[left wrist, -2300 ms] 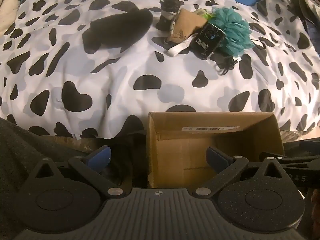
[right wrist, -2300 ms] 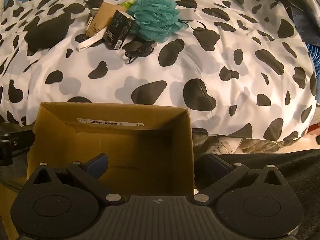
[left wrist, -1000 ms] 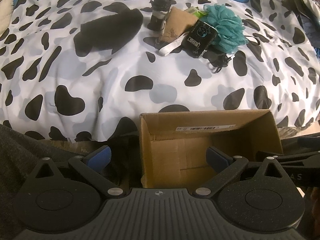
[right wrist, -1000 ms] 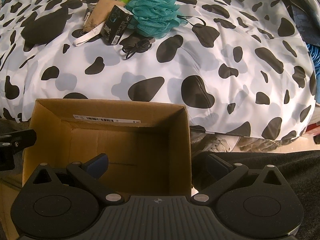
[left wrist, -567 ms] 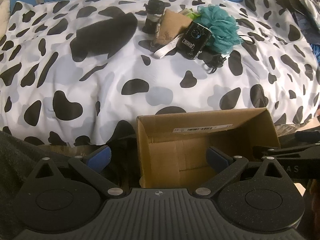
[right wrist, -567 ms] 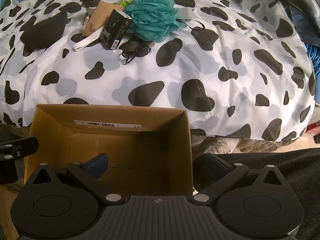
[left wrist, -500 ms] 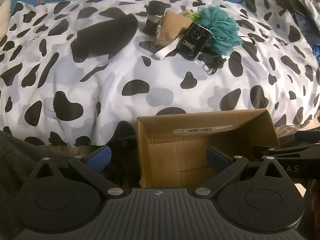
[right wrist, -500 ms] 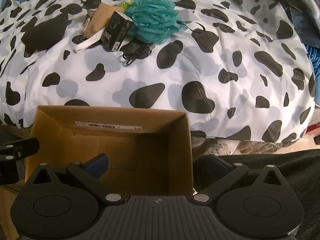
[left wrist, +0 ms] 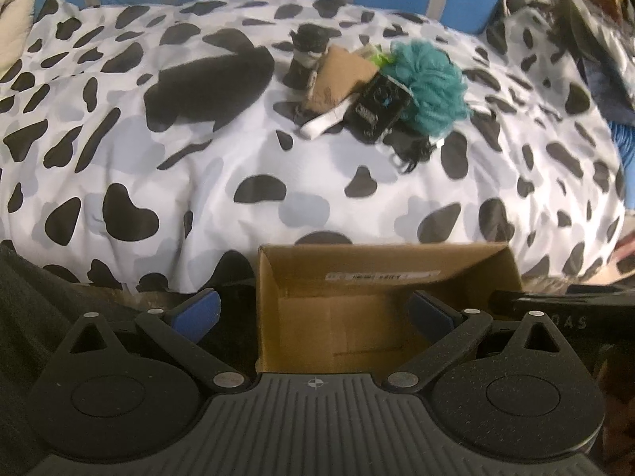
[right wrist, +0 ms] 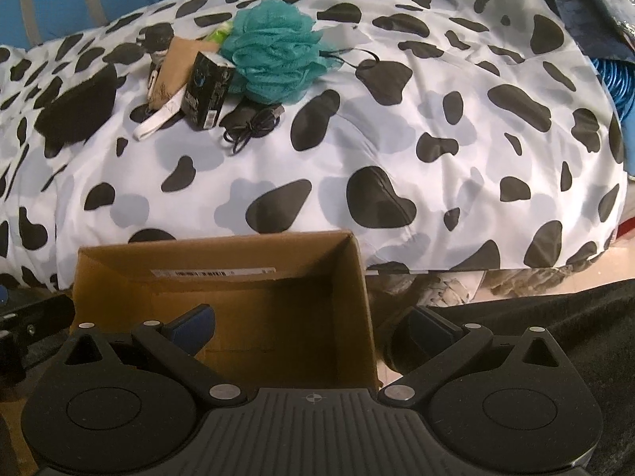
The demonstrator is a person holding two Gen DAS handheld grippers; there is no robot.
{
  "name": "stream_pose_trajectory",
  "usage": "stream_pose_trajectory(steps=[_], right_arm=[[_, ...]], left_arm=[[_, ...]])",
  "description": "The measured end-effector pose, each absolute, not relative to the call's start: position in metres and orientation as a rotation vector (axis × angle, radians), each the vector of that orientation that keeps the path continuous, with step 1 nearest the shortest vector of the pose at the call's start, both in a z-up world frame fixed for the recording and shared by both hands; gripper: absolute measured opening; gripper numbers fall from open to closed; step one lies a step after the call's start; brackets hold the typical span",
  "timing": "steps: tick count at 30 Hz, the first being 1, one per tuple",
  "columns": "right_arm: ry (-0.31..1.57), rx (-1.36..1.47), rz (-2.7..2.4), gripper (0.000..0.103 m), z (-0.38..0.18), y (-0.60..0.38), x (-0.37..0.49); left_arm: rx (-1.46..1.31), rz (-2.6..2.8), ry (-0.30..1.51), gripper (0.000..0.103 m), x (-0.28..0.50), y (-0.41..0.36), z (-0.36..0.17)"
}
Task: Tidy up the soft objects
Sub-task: 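Move both tools from the cardboard box toward the items on the sheet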
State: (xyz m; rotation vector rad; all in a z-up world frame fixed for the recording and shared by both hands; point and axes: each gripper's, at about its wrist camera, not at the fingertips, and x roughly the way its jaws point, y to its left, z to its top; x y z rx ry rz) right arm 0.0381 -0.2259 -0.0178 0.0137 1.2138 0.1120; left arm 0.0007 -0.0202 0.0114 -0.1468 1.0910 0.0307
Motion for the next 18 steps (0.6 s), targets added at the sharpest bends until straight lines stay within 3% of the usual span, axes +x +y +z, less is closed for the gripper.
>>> stream_pose_trajectory(steps=[18], right_arm=[[1.099, 0.104, 0.134, 0.103, -0.007, -0.231, 0.045]], left_arm=[[-0.173, -0.001, 1.074, 0.103, 0.024, -0.003, 0.006]])
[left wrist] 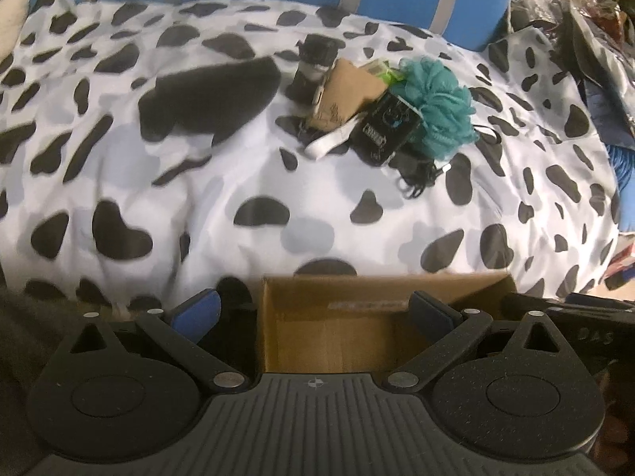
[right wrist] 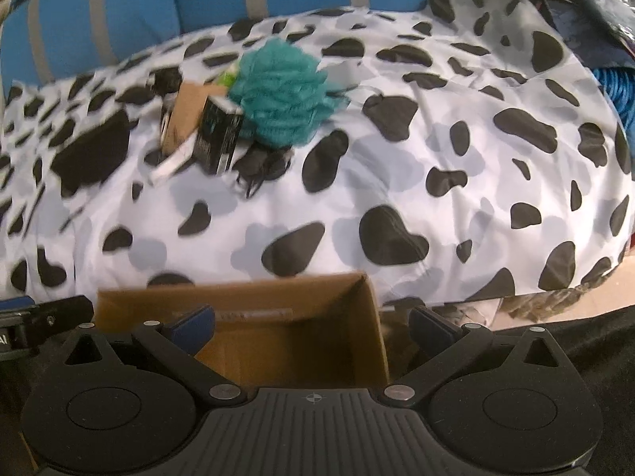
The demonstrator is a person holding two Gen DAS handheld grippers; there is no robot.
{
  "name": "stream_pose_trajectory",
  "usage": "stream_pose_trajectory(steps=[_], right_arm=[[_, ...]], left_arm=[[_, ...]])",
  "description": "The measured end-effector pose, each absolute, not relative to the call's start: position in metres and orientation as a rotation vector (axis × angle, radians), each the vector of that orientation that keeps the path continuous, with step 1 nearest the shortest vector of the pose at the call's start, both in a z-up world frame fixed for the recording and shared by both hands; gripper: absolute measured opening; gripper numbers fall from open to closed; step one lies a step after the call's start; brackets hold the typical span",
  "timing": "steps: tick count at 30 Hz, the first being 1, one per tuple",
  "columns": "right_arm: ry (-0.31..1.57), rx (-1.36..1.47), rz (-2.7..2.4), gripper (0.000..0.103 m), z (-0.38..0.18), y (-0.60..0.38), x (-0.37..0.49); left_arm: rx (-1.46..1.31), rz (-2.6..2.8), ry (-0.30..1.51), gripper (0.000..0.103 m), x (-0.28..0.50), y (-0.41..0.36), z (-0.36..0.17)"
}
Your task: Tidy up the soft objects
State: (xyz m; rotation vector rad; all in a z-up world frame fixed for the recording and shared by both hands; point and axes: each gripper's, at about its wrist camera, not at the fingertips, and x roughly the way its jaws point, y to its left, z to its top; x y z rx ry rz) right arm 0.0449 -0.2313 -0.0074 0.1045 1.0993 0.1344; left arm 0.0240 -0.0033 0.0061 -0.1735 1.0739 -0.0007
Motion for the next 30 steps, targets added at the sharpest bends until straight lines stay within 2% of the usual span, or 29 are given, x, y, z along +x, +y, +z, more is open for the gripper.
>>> stream_pose_trajectory(steps=[8, 19, 26, 28, 30], right_arm=[[0.992, 0.021, 0.166, 0.103, -0.003, -0.227, 0.061], [1.029, 0.002, 0.256, 0.103, -0.019, -0.226, 0.103], [1.034, 0.07, 0.343, 0.103, -0.03, -0.219, 0.13], [1.03, 0.087, 0.36, 0.102, -0.033, -0.215, 0.139], [1.03, 0.096, 0.369, 0.096, -0.036, -0.212, 0.148]], left_arm=[[-0.028, -0.025, 1.007, 0.103, 0.051, -0.004, 0.01], [0.02, -0.066, 0.934, 0.103, 0.084, 0.003, 0.009], [-0.016, -0.11, 0.966, 0.103, 0.1, 0.012, 0.003], [-0.026, -0.12, 0.978, 0.103, 0.102, 0.015, 0.002], [-0.038, -0.121, 0.987, 0.103, 0.103, 0.019, 0.001]])
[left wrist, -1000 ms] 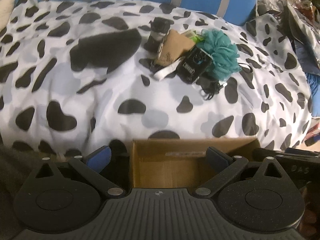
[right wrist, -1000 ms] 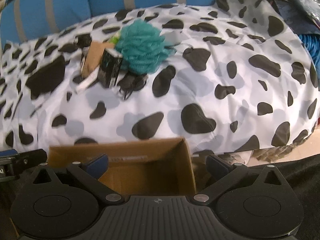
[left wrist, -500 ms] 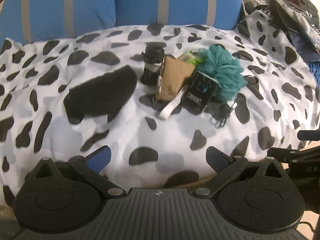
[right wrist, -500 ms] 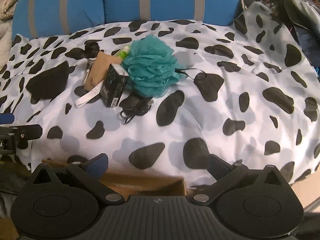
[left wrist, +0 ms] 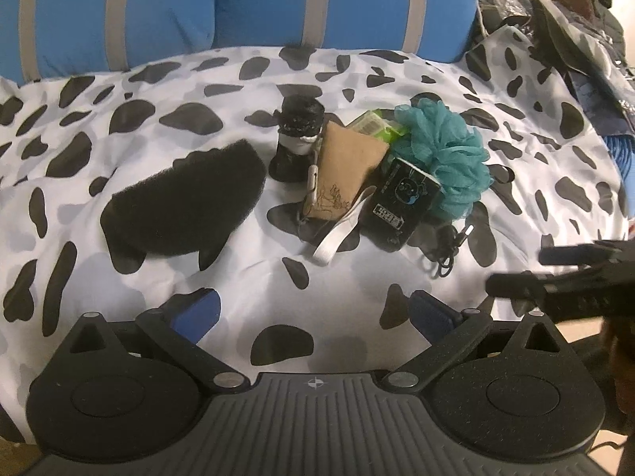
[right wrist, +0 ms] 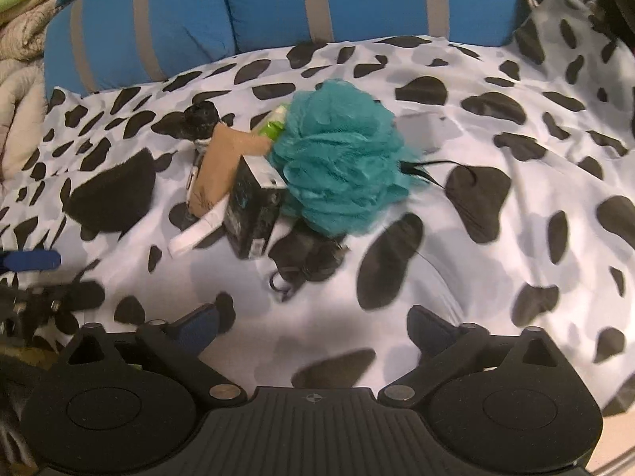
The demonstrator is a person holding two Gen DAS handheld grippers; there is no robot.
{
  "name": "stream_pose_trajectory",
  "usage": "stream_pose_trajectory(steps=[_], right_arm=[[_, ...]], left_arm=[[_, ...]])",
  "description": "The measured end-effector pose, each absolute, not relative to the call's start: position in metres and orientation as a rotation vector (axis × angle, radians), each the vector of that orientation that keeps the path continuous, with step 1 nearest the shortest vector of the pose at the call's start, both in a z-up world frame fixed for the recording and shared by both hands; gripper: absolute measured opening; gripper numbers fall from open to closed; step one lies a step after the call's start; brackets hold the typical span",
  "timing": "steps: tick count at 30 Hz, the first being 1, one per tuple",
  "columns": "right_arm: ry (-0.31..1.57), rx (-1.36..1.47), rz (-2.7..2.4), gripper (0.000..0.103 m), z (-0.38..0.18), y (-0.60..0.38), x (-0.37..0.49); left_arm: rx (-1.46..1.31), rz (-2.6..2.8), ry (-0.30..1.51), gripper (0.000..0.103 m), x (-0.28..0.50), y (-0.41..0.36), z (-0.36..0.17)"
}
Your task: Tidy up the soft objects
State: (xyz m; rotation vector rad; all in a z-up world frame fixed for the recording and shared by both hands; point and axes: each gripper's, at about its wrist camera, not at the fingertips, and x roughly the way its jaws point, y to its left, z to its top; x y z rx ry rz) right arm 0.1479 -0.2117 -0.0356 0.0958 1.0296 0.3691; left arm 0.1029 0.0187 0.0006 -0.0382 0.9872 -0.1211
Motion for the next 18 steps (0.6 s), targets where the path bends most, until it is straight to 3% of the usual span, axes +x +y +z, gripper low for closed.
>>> stream_pose_trajectory(steps=[9, 14, 18], right_arm=[[1.083, 0.205, 0.343, 0.079, -0.061, -0.199, 0.185], [1.133, 0.319, 0.292, 0.061, -0.08, -0.202, 0.201], [1.115, 0.296, 0.263, 0.056, -0.085, -0.196, 0.204]], left_arm=[[-0.034, -0.12, 1.0, 0.103, 0.099, 0.031, -0.003], [-0.031, -0.117, 0.994, 0.103, 0.097, 0.037, -0.004], [-0.043, -0.117, 0.986, 0.103, 0.096, 0.041, -0.003]])
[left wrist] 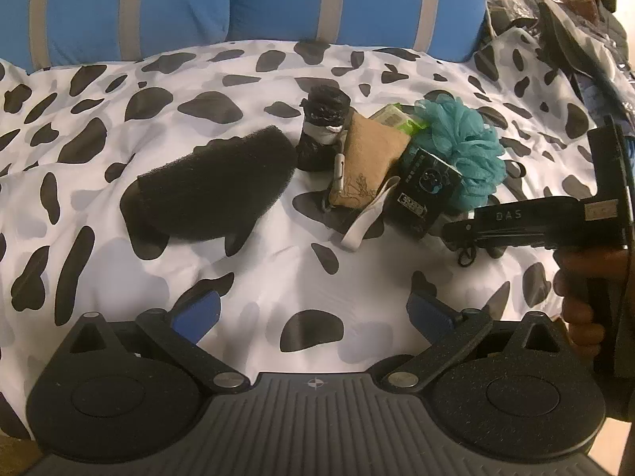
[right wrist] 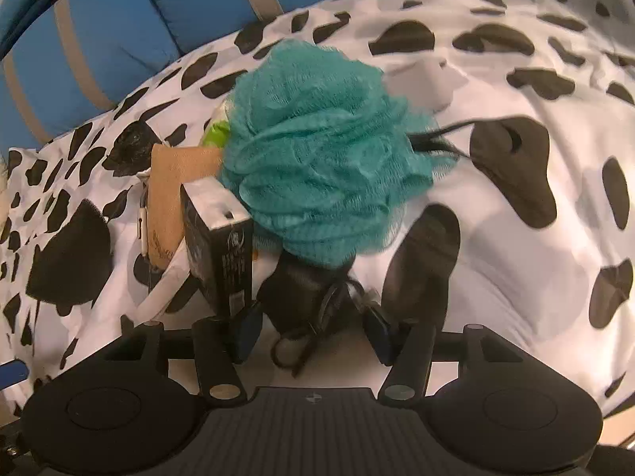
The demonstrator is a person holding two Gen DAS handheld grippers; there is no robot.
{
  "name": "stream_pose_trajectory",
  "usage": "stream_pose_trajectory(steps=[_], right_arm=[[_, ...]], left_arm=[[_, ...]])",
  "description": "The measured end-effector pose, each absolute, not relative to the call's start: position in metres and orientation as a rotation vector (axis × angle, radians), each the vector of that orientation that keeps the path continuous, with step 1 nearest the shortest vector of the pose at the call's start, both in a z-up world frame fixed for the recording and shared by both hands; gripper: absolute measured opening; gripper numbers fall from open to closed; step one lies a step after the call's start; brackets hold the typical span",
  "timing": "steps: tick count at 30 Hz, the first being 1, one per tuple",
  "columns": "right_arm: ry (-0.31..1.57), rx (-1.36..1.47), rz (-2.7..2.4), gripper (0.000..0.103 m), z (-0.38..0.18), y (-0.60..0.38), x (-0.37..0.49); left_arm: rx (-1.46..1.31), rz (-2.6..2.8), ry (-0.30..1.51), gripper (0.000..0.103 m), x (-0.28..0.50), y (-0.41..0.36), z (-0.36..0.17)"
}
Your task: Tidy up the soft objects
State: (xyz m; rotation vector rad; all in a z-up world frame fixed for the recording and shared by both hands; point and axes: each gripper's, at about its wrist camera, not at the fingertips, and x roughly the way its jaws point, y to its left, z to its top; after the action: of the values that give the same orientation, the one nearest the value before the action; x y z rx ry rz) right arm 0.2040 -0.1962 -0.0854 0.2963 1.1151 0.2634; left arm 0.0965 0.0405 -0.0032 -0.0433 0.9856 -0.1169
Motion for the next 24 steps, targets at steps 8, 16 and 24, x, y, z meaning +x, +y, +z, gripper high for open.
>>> stream_pose_trajectory(steps=[8, 16, 24], right_arm=[[1.098, 0.138, 0.247, 0.022, -0.083, -0.183, 0.2], [1.043, 0.124, 0.289, 0.021, -0.063, -0.182, 0.192], [0.981, 0.09, 0.337, 0.021, -0.033, -0.192, 0.18]], left_arm=[[-0.043, -0.11, 0.951, 0.103, 0.095, 0.043, -0.001], [0.08, -0.076, 0.86, 0.103, 0.093, 0.039, 0.008], [0.213, -0.112, 0.773, 0.103, 0.11, 0.04, 0.017]])
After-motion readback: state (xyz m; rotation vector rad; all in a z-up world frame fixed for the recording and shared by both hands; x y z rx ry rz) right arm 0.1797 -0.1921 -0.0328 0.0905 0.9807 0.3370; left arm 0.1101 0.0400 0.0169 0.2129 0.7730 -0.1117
